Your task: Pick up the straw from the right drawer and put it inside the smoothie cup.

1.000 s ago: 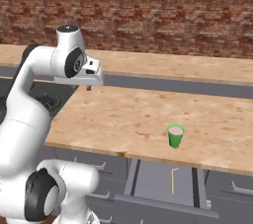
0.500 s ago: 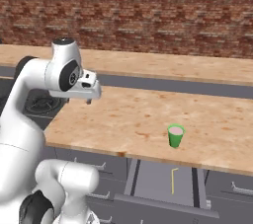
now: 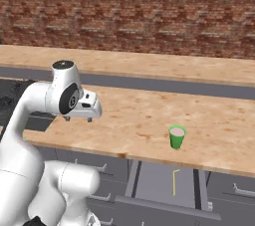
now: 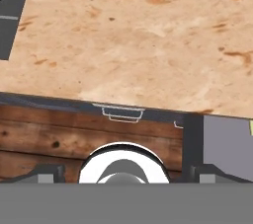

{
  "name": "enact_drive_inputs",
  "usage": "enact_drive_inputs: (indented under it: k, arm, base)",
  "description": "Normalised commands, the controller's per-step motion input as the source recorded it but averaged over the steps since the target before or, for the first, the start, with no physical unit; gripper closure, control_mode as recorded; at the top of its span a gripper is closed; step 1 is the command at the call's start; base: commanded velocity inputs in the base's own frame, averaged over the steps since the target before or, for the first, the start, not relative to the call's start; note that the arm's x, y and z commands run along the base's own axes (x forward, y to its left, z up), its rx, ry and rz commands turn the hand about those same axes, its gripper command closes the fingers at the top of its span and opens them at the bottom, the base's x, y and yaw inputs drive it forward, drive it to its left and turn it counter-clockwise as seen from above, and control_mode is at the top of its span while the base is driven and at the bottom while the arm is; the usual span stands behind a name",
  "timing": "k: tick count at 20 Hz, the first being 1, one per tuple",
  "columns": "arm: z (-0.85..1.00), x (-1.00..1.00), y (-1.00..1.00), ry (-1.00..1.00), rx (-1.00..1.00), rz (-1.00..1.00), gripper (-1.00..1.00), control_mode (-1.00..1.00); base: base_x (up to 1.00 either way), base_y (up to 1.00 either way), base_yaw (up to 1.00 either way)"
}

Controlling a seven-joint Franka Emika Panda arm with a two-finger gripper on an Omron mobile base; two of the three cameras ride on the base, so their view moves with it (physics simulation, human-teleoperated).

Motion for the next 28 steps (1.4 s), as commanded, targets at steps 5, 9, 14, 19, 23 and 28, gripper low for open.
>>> enact_drive_inputs:
  k: [5, 9, 14, 19, 23, 28]
  arm:
    - [-0.45, -0.04, 0.00, 0.03, -0.01, 0.00, -1.00, -1.00]
    - [0.00, 0.00, 0.00, 0.00, 0.00, 0.00, -1.00, 1.00]
    - [0.00, 0.00, 0.00, 0.00, 0.00, 0.00, -1.00, 1.00]
    - [0.00, 0.00, 0.00, 0.00, 0.00, 0.00, -1.00, 1.00]
    - [0.00, 0.00, 0.00, 0.00, 0.00, 0.00, -1.00, 1.00]
    - [0.00, 0.00, 0.00, 0.00, 0.00, 0.00, -1.00, 1.00]
  base:
    - [0.00, 0.00, 0.00]
    - [-0.17, 0.00, 0.00]
    - [-0.40, 0.00, 0.00]
    - [-0.60, 0.00, -0.01]
    - [-0.64, 0.00, -0.01]
    - [-0.59, 0.00, -0.02]
